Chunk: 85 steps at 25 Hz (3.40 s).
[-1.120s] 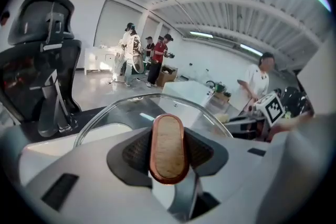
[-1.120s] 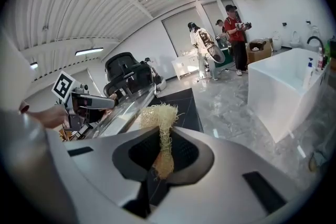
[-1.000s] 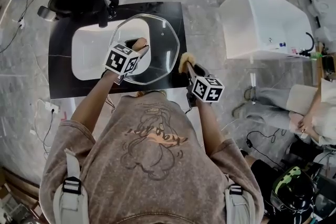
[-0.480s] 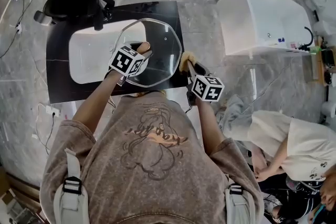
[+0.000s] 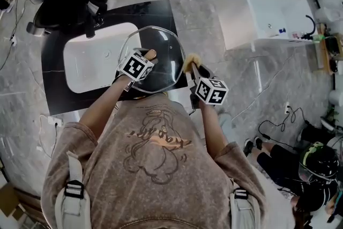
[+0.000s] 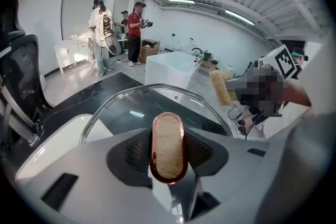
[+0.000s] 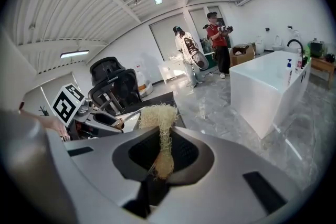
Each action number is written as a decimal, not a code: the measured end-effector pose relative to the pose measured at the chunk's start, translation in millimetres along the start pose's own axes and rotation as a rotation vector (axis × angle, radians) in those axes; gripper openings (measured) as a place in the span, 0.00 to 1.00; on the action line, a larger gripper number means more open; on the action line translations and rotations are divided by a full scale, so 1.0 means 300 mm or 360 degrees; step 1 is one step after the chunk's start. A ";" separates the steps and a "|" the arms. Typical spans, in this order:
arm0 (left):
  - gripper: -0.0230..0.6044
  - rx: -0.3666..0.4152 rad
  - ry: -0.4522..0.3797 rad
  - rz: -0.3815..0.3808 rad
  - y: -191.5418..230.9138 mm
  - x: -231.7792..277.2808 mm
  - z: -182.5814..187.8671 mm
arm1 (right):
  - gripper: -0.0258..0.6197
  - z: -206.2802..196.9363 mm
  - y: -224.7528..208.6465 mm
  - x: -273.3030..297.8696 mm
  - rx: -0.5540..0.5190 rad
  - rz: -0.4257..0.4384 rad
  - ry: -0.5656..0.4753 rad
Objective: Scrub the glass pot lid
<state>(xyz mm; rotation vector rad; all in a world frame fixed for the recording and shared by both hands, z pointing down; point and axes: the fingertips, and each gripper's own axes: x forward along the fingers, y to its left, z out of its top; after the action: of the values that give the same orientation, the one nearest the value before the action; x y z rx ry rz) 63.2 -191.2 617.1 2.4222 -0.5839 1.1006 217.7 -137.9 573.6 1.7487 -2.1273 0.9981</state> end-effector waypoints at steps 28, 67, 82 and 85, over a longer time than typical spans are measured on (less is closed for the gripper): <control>0.39 0.0156 0.0054 0.0024 -0.035 0.108 0.021 | 0.12 -0.021 -0.009 0.010 0.0046 0.0038 0.0013; 0.06 -0.0083 -0.1207 0.0297 -0.026 -0.655 0.223 | 0.12 0.343 0.407 -0.229 -0.0555 0.0499 -0.0527; 0.06 -0.0097 -0.1162 0.0348 -0.018 -0.652 0.185 | 0.12 0.307 0.416 -0.215 -0.0574 0.0501 -0.0509; 0.06 -0.0101 -0.1134 0.0352 -0.023 -0.642 0.179 | 0.12 0.307 0.411 -0.214 -0.0584 0.0492 -0.0508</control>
<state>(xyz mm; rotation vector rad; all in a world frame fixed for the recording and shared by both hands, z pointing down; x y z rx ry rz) -16.4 -175.0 434.3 2.7071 -1.1017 0.2392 143.5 -135.9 424.1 1.5078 -2.6313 0.3576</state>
